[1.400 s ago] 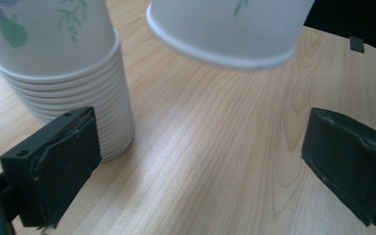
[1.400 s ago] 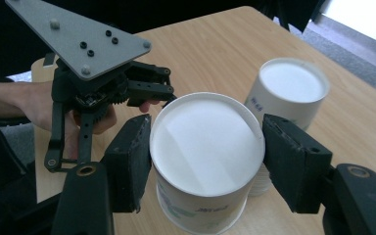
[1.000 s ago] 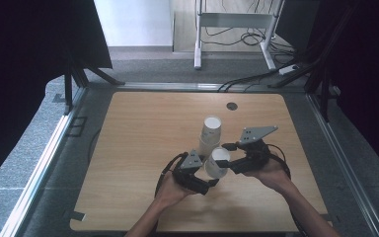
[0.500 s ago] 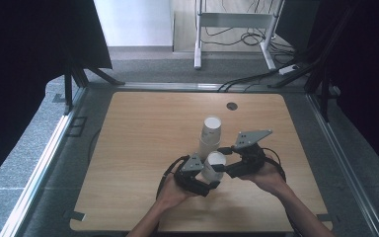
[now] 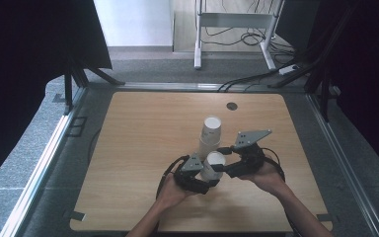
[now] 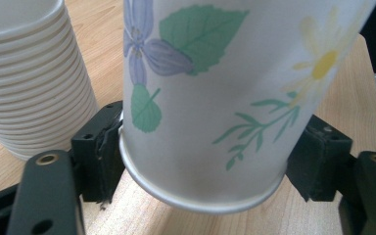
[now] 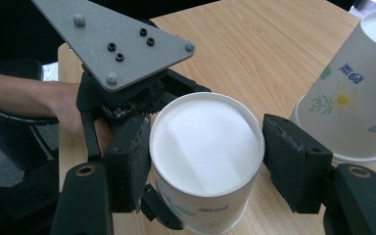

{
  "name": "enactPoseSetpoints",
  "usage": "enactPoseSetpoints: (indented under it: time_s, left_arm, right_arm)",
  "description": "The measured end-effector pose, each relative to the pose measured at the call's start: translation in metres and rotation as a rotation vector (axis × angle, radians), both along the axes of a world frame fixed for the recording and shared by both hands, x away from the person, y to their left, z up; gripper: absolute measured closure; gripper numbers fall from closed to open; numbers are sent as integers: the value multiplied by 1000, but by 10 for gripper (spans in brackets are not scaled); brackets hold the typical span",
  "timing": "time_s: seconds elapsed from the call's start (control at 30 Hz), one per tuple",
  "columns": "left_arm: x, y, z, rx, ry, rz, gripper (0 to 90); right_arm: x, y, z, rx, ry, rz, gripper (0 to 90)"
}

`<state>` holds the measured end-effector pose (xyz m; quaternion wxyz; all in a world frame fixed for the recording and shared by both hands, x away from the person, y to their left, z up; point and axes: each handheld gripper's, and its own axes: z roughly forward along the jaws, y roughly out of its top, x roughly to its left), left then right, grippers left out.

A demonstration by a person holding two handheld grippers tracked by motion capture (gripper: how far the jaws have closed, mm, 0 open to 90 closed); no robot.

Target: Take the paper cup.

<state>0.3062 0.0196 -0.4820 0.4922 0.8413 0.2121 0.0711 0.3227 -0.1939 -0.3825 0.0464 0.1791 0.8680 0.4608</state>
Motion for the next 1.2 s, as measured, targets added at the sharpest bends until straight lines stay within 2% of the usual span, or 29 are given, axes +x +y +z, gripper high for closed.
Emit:
enactPoseSetpoints:
  time_s: [0.2, 0.33, 0.43, 0.53, 0.57, 0.6, 0.63, 0.67, 0.77, 0.8, 0.83, 0.9, 1.13, 1.17, 1.2]
  left_arm:
    - [1, 1, 2, 20, 4, -3, 289]
    - [2, 3, 6, 57, 1, -7, 298]
    - [3, 4, 10, 92, -5, -13, 304]
    - [3, 6, 13, 136, -15, -12, 309]
    - [3, 7, 16, 164, -17, -14, 310]
    - [3, 7, 16, 164, -17, -14, 311]
    - [3, 7, 18, 196, -20, -19, 311]
    - [3, 7, 18, 196, -20, -19, 311]
    - [4, 8, 22, 261, -30, -36, 311]
    - [4, 8, 25, 304, -36, -48, 311]
    - [3, 7, 26, 322, -39, -51, 311]
    - [3, 7, 27, 339, -39, -59, 311]
    - [2, 0, 38, 447, -55, -98, 310]
    - [2, -2, 40, 483, -65, -111, 310]
    - [2, -2, 40, 483, -65, -111, 310]
  right_arm:
    - [1, -1, -1, 4, 1, 1, 364]
    - [2, -2, -2, 11, 0, 3, 352]
    - [2, -4, -2, 18, 0, -6, 304]
    - [2, -7, -2, 21, -6, -7, 277]
    - [2, -8, -1, 19, -7, -8, 246]
    - [2, -8, -1, 19, -7, -8, 246]
    - [1, -8, -1, 10, -8, 0, 231]
    - [1, -8, -1, 10, -8, 0, 231]
    - [-1, -8, -1, -5, -15, 12, 204]
    - [-2, -7, -2, -24, -25, 15, 189]
    - [-3, -7, -3, -33, -27, 19, 180]
    - [-4, -6, -4, -51, -30, 26, 165]
    - [-6, -6, -8, -104, -33, 43, 137]
    - [-6, -6, -9, -122, -39, 50, 135]
    - [-6, -6, -9, -122, -39, 50, 135]
